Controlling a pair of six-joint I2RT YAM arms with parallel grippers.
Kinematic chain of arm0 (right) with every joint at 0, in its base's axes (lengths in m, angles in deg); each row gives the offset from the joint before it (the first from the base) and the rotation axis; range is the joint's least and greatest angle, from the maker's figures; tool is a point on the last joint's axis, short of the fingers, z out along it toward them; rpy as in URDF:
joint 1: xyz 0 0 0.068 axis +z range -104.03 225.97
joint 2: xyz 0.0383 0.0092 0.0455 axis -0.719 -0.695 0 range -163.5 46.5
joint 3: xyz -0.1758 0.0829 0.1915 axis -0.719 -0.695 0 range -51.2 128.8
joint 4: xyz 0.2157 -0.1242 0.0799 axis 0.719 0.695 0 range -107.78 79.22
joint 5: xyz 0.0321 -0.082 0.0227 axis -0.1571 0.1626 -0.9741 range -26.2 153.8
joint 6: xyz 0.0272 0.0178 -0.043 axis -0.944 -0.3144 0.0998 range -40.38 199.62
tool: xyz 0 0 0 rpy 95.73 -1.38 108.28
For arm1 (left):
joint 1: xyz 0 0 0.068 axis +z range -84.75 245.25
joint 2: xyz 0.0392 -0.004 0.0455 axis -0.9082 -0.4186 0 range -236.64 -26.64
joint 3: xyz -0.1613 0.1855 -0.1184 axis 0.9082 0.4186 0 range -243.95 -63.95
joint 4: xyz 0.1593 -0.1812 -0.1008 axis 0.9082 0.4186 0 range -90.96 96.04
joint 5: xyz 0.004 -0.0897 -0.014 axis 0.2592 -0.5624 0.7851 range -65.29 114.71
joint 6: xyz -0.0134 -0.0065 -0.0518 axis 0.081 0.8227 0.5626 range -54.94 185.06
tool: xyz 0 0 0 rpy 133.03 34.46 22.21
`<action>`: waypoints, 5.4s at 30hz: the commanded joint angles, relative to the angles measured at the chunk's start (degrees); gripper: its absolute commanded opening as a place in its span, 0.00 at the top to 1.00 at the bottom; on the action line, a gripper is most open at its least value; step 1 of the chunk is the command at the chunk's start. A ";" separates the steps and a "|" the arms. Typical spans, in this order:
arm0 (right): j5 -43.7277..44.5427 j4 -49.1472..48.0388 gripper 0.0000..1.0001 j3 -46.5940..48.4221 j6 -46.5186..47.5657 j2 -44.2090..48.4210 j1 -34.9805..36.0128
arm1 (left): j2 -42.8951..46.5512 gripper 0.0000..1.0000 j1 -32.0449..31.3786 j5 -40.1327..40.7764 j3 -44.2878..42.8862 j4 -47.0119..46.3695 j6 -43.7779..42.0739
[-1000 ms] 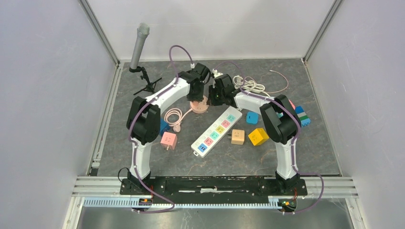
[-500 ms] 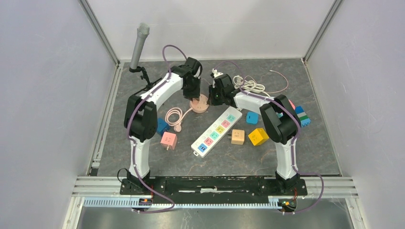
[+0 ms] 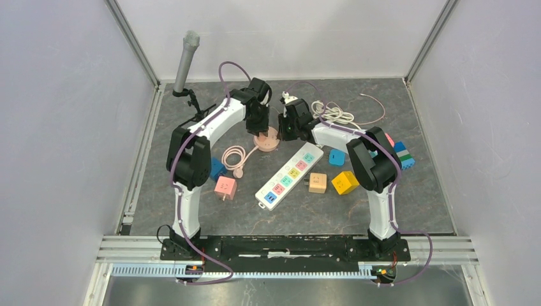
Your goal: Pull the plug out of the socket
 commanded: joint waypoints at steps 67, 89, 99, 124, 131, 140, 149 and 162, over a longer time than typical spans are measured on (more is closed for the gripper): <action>3.09 5.81 0.69 -0.80 1.96 -0.16 1.77 | 2.14 0.93 -0.36 -16.52 -5.61 1.79 3.85; -3.64 -2.04 0.54 -5.13 -0.08 5.53 0.16 | 9.23 0.26 -2.14 5.92 1.31 0.22 5.83; -4.20 -2.98 0.54 -6.10 -0.72 4.72 0.15 | 4.74 0.34 -5.00 13.53 3.42 -3.03 8.44; -2.22 1.35 0.60 -4.26 1.31 0.63 0.14 | 7.14 0.91 -5.03 8.90 1.12 -2.89 7.64; -0.19 4.82 0.61 -3.88 1.37 -1.18 0.13 | 8.49 0.96 -4.85 8.93 -1.13 -0.42 8.43; -0.40 4.63 0.60 -3.51 1.11 -0.46 0.14 | 10.30 0.96 -3.46 12.71 -0.86 0.71 6.44; -6.91 4.89 0.54 1.13 2.53 3.35 -0.20 | 7.71 0.94 3.28 6.99 0.02 5.66 -0.08; -12.41 1.23 0.41 2.91 2.90 12.49 -1.97 | -0.46 0.77 6.14 -3.32 -1.56 13.36 -6.40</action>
